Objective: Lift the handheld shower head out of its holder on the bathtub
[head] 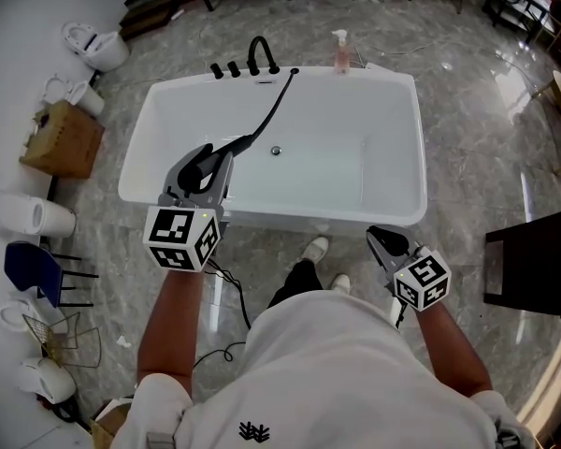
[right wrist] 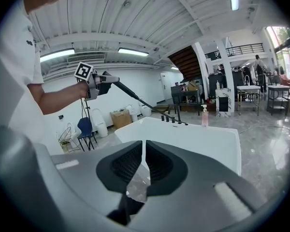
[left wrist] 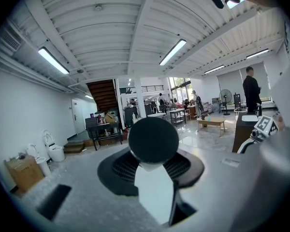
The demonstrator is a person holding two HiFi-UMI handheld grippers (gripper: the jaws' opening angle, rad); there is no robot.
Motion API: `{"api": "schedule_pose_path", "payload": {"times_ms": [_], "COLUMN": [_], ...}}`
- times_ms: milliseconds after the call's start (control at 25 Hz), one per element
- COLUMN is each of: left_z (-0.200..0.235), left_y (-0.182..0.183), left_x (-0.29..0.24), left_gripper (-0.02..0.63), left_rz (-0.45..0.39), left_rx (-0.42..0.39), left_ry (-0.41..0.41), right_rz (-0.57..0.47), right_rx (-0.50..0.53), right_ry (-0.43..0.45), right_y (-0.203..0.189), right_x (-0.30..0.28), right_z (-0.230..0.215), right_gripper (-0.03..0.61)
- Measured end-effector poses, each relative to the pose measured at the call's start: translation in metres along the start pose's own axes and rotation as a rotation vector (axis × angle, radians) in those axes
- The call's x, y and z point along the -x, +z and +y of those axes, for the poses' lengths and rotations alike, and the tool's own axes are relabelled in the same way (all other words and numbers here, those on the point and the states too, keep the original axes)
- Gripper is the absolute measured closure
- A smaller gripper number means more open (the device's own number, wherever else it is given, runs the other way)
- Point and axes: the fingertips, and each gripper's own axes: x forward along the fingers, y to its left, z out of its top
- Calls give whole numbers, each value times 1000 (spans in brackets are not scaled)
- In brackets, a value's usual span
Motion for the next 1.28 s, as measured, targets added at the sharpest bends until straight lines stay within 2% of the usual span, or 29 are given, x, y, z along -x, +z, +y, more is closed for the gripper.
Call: {"api": "schedule_pose_path", "payload": {"times_ms": [1280], "left_z": [-22], "left_y": [-1], "left_x": [3], "left_gripper": [474], "left_rz": [11], "left_rx": [16], "left_ry": [-20], "right_rz": [0], "right_rx": [2], "right_ry": [-16], "right_y": [-4], "right_x": [10], "right_z": [-13], "right_gripper": [554]}}
